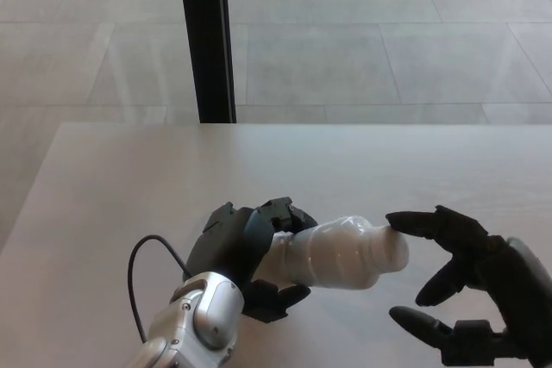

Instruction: The robot uses its left hand to to lift the bottle kept on the middle of the desk and tilts it towards its right hand. It then uses its right hand to rotate its cap to open it and places the bottle and cap back on the desk

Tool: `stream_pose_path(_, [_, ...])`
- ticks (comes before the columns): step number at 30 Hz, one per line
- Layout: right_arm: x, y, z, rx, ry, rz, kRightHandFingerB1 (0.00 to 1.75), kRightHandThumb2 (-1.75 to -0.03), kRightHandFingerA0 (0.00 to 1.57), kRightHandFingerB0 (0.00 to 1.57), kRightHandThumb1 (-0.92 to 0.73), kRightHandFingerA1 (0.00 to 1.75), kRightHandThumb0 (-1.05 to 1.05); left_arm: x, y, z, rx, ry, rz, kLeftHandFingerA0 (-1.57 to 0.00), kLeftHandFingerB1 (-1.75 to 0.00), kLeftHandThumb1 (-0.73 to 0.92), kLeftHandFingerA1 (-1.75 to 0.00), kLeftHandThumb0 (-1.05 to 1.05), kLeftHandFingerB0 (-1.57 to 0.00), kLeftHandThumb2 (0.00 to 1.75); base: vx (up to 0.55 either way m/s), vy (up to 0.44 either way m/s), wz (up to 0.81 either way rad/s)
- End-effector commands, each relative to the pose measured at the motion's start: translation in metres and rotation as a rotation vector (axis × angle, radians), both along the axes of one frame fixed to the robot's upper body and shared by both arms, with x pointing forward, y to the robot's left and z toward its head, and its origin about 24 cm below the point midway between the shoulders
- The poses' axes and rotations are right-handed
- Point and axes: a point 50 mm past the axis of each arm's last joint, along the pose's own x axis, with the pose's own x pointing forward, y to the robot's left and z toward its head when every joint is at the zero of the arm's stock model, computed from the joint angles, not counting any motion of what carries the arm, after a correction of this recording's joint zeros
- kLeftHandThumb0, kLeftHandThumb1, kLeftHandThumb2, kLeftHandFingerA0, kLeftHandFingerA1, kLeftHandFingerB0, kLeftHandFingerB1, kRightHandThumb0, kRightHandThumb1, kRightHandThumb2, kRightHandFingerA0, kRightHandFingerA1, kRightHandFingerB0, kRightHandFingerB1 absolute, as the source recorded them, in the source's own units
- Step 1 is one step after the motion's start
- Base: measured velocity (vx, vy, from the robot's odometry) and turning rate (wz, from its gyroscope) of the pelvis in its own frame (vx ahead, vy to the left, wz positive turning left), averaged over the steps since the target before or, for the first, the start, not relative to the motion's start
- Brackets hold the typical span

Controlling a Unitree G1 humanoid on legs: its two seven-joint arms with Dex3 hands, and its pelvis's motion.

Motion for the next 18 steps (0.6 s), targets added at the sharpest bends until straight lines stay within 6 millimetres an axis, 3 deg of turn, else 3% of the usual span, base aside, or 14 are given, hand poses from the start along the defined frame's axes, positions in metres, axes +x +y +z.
stream_pose_path(1, [0.0, 0.016, -0.003, -0.379, -0.242, 0.004, 0.4, -0.57, 0.81, 0.46, -0.52, 1.11, -0.6, 0.002, 0.005, 0.004, 0.1, 0.105, 0.036, -0.82, -0.7, 0.6, -1.38, -0.15, -0.67, 0.78, 0.0, 0.0, 0.0])
stream_pose_path(2, [0.0, 0.016, -0.001, -0.378, -0.252, 0.0, 0.4, -0.57, 0.83, 0.47, -0.52, 1.09, -0.6, 0.002, 0.005, 0.003, 0.097, 0.108, 0.038, -0.82, -0.66, 0.6, -1.1, -0.16, -0.62, 0.78, 0.0, 0.0, 0.0])
stream_pose_path(3, [0.001, 0.016, 0.0, -0.377, -0.258, -0.005, 0.41, -0.57, 0.82, 0.46, -0.53, 1.09, -0.61, 0.001, 0.006, 0.003, 0.095, 0.109, 0.037, -0.81, -0.65, 0.6, -1.0, -0.16, -0.61, 0.76, 0.0, 0.0, 0.0])
stream_pose_path(4, [0.002, 0.016, 0.002, -0.379, -0.259, -0.008, 0.41, -0.57, 0.82, 0.46, -0.54, 1.09, -0.61, 0.0, 0.006, 0.002, 0.087, 0.107, 0.036, -0.81, -0.7, 0.6, -1.16, -0.13, -0.68, 0.8, 0.0, 0.0, 0.0])
stream_pose_path(5, [0.003, 0.016, 0.003, -0.38, -0.266, -0.013, 0.41, -0.57, 0.81, 0.46, -0.54, 1.1, -0.61, 0.0, 0.006, 0.001, 0.088, 0.107, 0.033, -0.82, -0.7, 0.59, -1.18, -0.13, -0.7, 0.82, 0.0, 0.0, 0.0])
stream_pose_path(13, [0.009, 0.013, 0.007, -0.397, -0.306, -0.049, 0.42, -0.58, 0.87, 0.49, -0.56, 1.08, -0.59, -0.003, 0.003, -0.001, 0.096, 0.102, 0.023, -0.83, -0.71, 0.6, -1.28, -0.17, -0.72, 0.75, 0.0, 0.0, 0.0])
stream_pose_path(18, [0.01, 0.007, 0.005, -0.402, -0.301, -0.071, 0.44, -0.58, 0.87, 0.48, -0.56, 1.15, -0.57, -0.004, 0.001, -0.003, 0.108, 0.1, 0.03, -0.82, -0.72, 0.56, -1.32, -0.11, -0.73, 0.86, 0.0, 0.0, 0.0])
